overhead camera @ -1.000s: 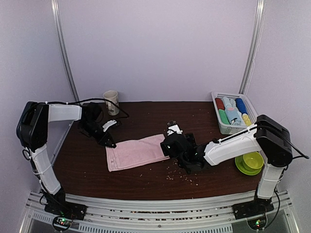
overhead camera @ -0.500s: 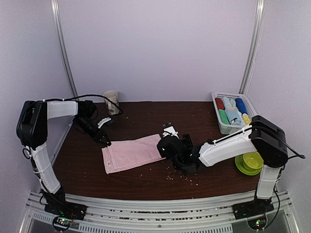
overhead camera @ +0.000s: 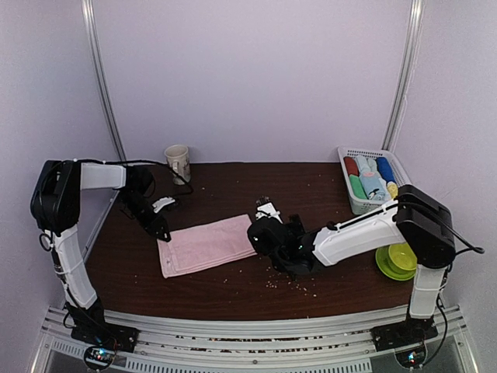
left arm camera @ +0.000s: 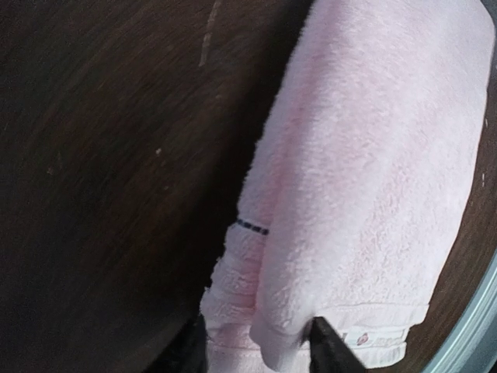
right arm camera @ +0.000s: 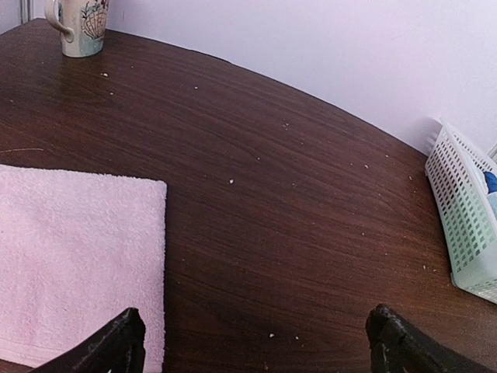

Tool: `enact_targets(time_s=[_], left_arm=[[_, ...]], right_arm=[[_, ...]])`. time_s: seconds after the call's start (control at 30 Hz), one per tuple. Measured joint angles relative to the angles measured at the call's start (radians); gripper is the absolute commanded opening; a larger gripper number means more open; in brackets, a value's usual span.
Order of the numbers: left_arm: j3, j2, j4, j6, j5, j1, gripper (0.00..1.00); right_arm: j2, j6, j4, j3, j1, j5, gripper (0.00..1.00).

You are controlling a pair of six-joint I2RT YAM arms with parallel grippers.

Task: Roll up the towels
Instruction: Smooth out the towel at the center of the board.

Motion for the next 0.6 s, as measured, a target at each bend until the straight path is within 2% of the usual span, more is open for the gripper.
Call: enact_targets(time_s=[0.1,0.17,0.27,0.3,0.33,0.43,0.53,0.6], left_arm=[[-0.001,-0.014,0.013,-0.008,-0.034,0.0,0.71],[0.007,-0.042,0.013,-0.01,-0.048,0.0,0.71],[0.044,-0.108,0.015,-0.008,-0.047,0.0,0.63],[0.056,-0.131,0.02,-0.006,-0.04,-0.002,0.57],[0.062,-0.154,0.028,-0.002,-0.03,-0.007,0.44],[0.056,-0.208,0.054,0.008,0.002,-0.034,0.13],[0.009,-0.222,0.085,0.032,0.049,-0.095,0.0],[-0.033,-0.21,0.094,0.045,0.084,-0.132,0.0]], right_arm=[[0.016,-0.001,-0.029,0.047,0.0,-0.01,1.0],[0.024,-0.003,-0.045,0.084,0.0,-0.022,1.0],[0.028,-0.006,-0.058,0.144,-0.014,-0.077,0.99],[0.028,-0.006,-0.057,0.161,-0.021,-0.109,0.97],[0.028,-0.003,-0.051,0.177,-0.034,-0.151,0.93],[0.045,0.008,-0.042,0.229,-0.092,-0.273,0.64],[0.103,0.04,-0.04,0.329,-0.16,-0.427,0.33],[0.147,0.087,-0.026,0.385,-0.202,-0.546,0.23]])
